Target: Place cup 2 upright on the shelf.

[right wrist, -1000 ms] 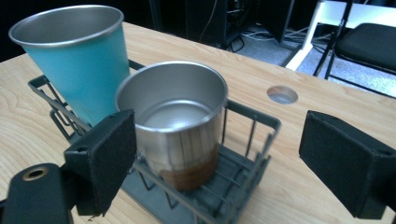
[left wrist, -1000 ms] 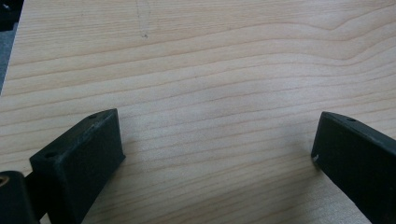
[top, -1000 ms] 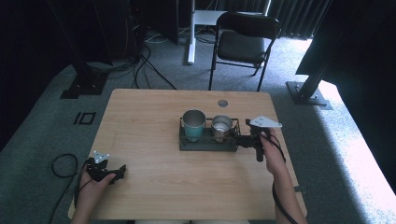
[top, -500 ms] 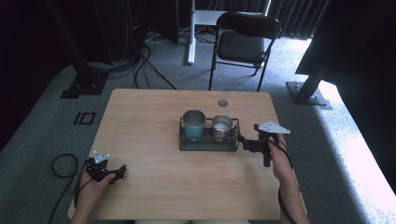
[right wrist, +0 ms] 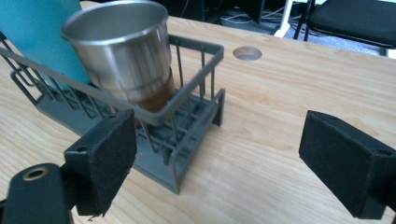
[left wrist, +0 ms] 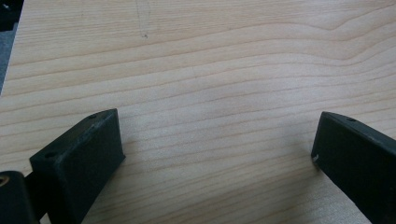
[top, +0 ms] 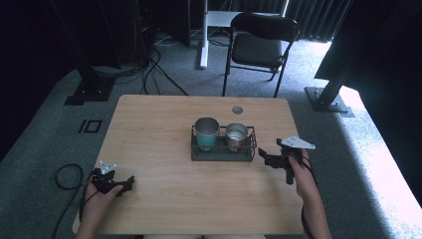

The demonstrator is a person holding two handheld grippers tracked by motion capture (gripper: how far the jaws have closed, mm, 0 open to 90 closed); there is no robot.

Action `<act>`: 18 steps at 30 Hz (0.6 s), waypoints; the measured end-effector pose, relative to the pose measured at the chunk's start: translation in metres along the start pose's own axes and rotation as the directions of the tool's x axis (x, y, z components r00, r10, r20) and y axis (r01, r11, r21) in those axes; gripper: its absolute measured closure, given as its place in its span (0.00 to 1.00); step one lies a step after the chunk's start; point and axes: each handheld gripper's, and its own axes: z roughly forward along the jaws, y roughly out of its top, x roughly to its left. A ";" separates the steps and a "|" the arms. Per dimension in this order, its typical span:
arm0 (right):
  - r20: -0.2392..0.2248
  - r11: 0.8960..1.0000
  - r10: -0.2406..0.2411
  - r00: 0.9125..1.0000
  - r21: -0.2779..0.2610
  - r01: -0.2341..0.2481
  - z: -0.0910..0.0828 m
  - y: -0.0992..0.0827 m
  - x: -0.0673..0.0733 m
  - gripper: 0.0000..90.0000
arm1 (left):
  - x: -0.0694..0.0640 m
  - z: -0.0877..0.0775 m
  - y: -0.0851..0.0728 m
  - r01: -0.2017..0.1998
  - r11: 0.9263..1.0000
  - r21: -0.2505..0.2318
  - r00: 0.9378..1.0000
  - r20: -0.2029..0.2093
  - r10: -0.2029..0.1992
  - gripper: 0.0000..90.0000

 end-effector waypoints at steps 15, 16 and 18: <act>0.027 0.998 0.026 0.999 0.052 -0.027 -0.004 -0.029 -0.008 0.12 | 0.000 0.000 0.000 -0.001 1.000 0.000 1.000 0.000 0.001 0.03; 0.028 0.998 0.030 0.999 0.053 -0.031 -0.004 -0.030 -0.009 0.12 | 0.000 0.000 0.000 -0.001 1.000 0.000 1.000 0.000 0.001 0.03; 0.031 0.998 0.029 0.999 0.060 -0.031 -0.005 -0.034 -0.009 0.12 | 0.000 0.000 0.000 -0.001 1.000 0.000 1.000 0.000 0.001 0.03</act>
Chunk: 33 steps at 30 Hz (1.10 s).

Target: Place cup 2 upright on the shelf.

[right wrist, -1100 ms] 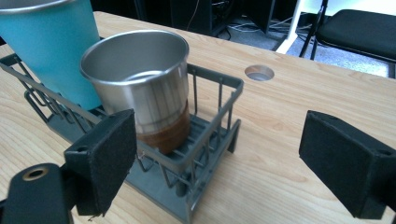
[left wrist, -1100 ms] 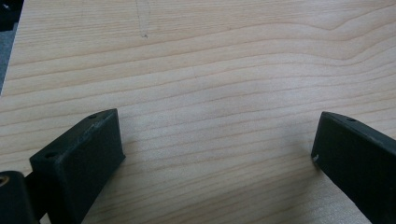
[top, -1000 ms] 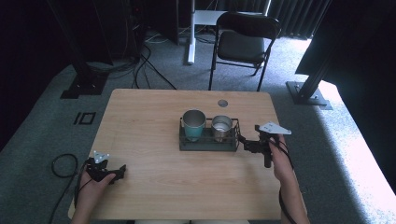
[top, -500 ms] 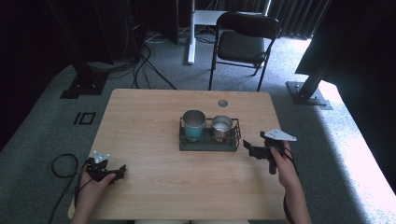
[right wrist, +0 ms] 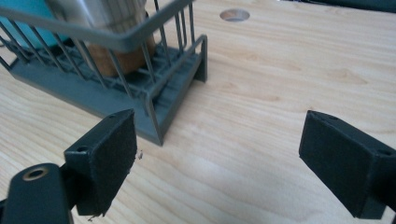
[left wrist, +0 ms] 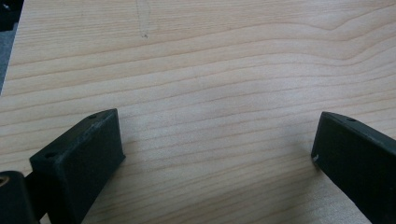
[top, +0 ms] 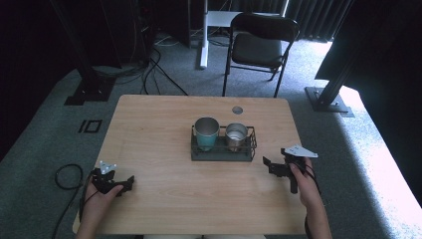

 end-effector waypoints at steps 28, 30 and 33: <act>0.099 0.991 0.035 0.994 0.125 -0.047 -0.025 -0.048 -0.007 0.12 | 0.000 0.000 0.000 -0.001 1.000 0.000 1.000 -0.001 0.001 0.03; 0.109 0.989 0.030 0.994 0.138 -0.045 -0.027 -0.052 -0.008 0.12 | 0.000 0.000 0.000 -0.001 1.000 0.000 1.000 -0.001 0.001 0.03; 0.120 0.988 0.038 0.992 0.146 -0.056 -0.030 -0.055 -0.007 0.12 | 0.000 0.000 0.000 -0.001 1.000 0.000 1.000 -0.001 0.001 0.03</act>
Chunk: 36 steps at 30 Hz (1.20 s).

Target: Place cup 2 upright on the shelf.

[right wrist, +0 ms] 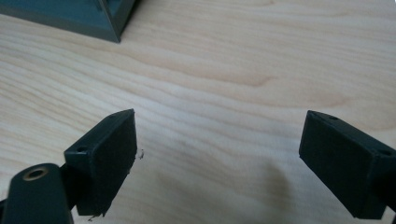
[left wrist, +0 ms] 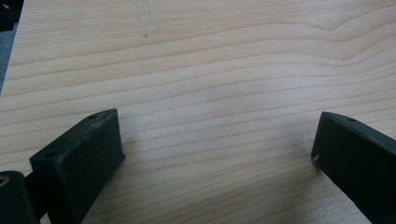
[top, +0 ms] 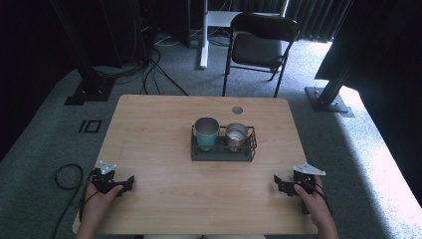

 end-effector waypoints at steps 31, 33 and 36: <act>-0.014 0.997 -0.040 0.999 0.064 0.041 -0.012 -0.024 -0.001 0.12 | 0.000 0.000 0.000 0.001 1.000 0.000 1.000 0.000 -0.001 0.03; -0.014 0.997 -0.040 0.999 0.065 0.041 -0.012 -0.024 -0.001 0.12 | 0.000 0.000 0.000 0.000 1.000 0.000 1.000 0.000 0.000 0.03; -0.015 0.997 -0.040 0.999 0.065 0.041 -0.012 -0.024 -0.001 0.12 | 0.000 0.000 0.000 0.001 1.000 -0.001 1.000 0.000 -0.001 0.03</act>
